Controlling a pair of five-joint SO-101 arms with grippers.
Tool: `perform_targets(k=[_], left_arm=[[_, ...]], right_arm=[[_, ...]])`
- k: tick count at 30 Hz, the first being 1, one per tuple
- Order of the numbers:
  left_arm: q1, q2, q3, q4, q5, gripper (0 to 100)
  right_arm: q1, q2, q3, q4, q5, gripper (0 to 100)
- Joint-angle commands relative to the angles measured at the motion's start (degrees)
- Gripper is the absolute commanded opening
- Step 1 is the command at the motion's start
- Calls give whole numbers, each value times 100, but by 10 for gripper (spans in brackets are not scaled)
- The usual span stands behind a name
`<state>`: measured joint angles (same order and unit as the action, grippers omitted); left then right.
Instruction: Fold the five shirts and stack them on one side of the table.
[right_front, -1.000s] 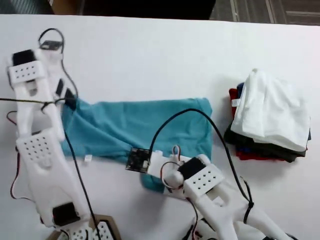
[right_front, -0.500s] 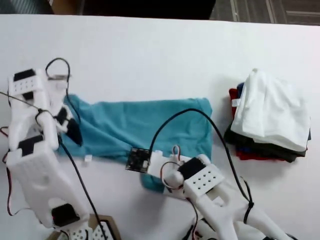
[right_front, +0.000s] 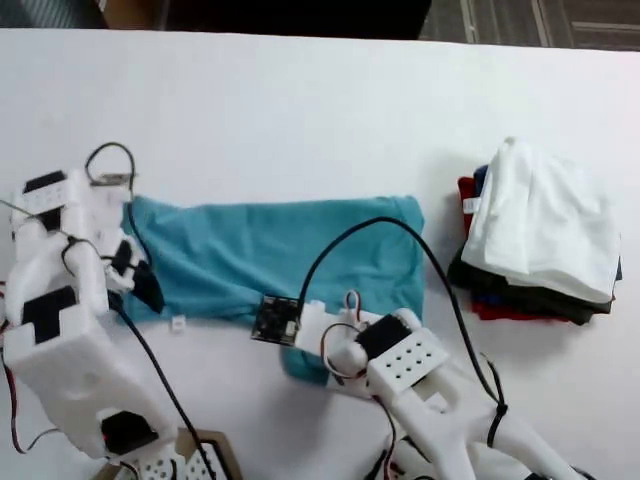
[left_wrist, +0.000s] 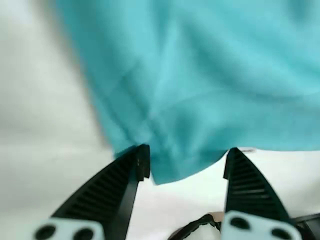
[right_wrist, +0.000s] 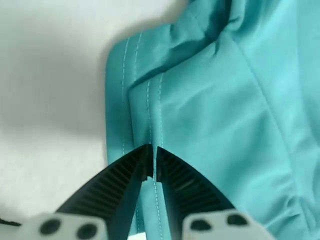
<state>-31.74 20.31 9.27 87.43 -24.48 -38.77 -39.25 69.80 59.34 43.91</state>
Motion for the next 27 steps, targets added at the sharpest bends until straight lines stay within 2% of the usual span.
perform_targets(k=[1, 6, 9, 15, 19, 22, 27], left_arm=[[-97, -571, -321, -26, -53, 228], [79, -527, -198, -26, -176, 76], [88, -457, -66, -26, -167, 89], [88, -448, 215, -167, -167, 173], [88, -448, 462, -369, -158, 179], [88, -448, 585, -492, -158, 155], [88, -501, 532, -457, -141, 55]], right_arm=[[40, -215, -35, -75, -18, 27], [40, -215, -35, -75, -18, 27], [40, -215, -35, -75, -18, 27], [40, -215, -35, -75, -18, 27], [40, -215, -44, -75, -18, 27], [40, -215, -44, -75, -18, 27], [40, -215, -44, -75, -18, 27]])
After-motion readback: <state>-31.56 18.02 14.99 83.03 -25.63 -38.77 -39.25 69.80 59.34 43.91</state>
